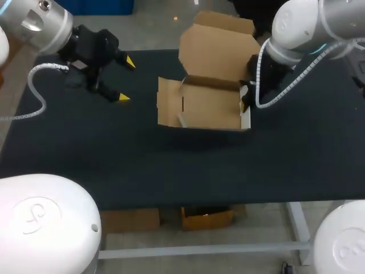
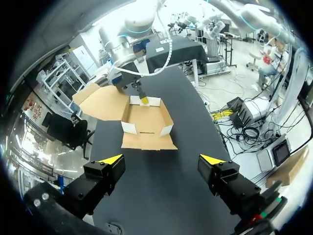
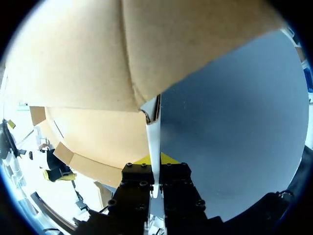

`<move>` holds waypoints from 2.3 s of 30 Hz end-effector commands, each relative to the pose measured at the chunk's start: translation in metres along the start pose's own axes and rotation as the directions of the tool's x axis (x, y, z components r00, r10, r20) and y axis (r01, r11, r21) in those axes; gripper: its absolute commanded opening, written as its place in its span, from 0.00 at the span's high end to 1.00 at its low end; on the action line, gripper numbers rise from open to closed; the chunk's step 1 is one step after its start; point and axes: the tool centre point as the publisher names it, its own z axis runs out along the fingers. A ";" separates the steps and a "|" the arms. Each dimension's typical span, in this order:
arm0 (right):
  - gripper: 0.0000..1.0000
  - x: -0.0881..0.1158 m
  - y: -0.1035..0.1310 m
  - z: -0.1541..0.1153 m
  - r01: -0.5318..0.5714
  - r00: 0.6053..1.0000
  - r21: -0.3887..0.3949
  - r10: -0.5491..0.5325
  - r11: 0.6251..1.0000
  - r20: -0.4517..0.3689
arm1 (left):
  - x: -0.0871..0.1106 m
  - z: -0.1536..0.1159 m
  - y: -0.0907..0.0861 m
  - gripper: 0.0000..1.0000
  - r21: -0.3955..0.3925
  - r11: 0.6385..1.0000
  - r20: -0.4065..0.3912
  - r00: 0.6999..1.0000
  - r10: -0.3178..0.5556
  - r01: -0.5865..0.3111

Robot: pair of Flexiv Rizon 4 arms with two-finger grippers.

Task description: Assemble the packaging by folding the flat box into shape, placing the metal phone stand inside, and closing the box properly

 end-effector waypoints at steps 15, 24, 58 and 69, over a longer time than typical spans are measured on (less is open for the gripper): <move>1.00 0.006 0.005 -0.002 -0.002 1.000 0.133 -0.001 0.991 0.025 | 0.005 -0.003 -0.004 0.00 -0.013 1.000 0.004 1.000 0.000 0.000; 1.00 0.013 -0.002 -0.002 -0.078 0.993 0.128 0.065 0.989 0.103 | 0.016 0.010 0.009 0.00 -0.056 0.997 -0.005 0.998 -0.055 0.055; 1.00 0.007 -0.065 0.016 -0.284 0.956 0.343 0.236 0.895 0.175 | 0.013 0.031 0.042 0.00 -0.083 0.987 -0.061 0.988 -0.144 0.139; 1.00 0.009 -0.061 0.018 -0.272 0.960 0.350 0.227 0.896 0.164 | 0.013 0.031 0.042 0.00 -0.083 0.987 -0.061 0.988 -0.144 0.139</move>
